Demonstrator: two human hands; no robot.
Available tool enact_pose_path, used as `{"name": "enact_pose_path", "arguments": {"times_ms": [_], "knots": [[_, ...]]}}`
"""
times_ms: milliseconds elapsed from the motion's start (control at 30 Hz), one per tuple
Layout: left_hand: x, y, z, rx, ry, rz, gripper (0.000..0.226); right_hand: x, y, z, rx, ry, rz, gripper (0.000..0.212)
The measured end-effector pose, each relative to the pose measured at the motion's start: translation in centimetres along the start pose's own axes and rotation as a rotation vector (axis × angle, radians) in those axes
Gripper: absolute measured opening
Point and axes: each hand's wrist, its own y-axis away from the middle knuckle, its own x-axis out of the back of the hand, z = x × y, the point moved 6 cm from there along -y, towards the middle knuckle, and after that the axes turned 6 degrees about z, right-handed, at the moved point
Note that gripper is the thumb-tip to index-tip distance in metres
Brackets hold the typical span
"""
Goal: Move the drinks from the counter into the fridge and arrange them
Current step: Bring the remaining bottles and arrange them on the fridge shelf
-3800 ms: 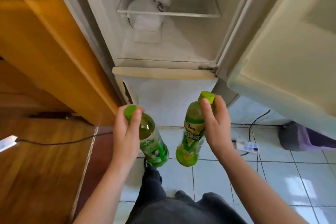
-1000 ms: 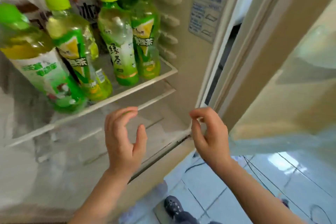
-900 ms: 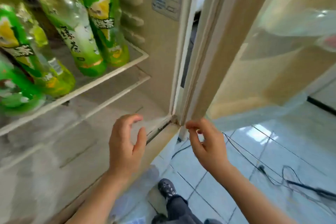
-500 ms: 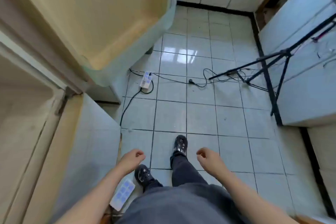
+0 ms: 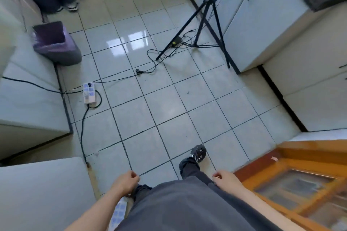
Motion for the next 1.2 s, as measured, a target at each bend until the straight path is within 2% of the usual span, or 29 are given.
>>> {"name": "enact_pose_path", "arguments": {"times_ms": [67,200,367,467,567,700,800,967,1067,1200], "knots": [[0.4,-1.5,5.3,-0.024,-0.047,0.023,0.011,3.1,-1.6,2.5,-0.007,-0.005,0.017,0.024],[0.6,-4.1,17.0,-0.108,-0.058,0.085,0.029,9.9,-4.8,8.5,-0.065,-0.099,0.098,0.019],[-0.9,-4.5,29.9,-0.277,-0.213,0.061,0.030,16.1,-6.5,14.8,-0.150,-0.221,0.174,0.020],[-2.0,-4.3,35.3,-0.382,-0.386,0.023,0.028,17.9,-7.0,17.8,-0.210,-0.340,0.224,0.020],[-2.1,-5.6,40.1,-0.437,-0.454,0.006,0.028,18.4,-7.6,19.9,-0.245,-0.423,0.194,0.022],[-2.8,-8.9,46.8,-0.447,-0.644,-0.114,0.031,18.1,-8.7,22.8,-0.340,-0.574,0.114,0.022],[-3.1,-11.9,53.5,-0.418,-0.699,-0.152,0.035,19.4,-9.4,25.8,-0.398,-0.732,0.101,0.022],[-3.7,-16.0,68.5,-0.501,-0.811,-0.166,0.033,25.2,-9.4,32.2,-0.623,-0.876,0.213,0.008],[-4.7,-17.1,78.0,-0.591,-0.878,-0.177,0.034,29.7,-10.0,34.5,-0.705,-0.941,0.320,0.010],[-6.1,-17.8,90.4,-0.717,-0.934,-0.128,0.035,35.2,-11.6,35.4,-0.763,-1.078,0.446,0.026]]}}
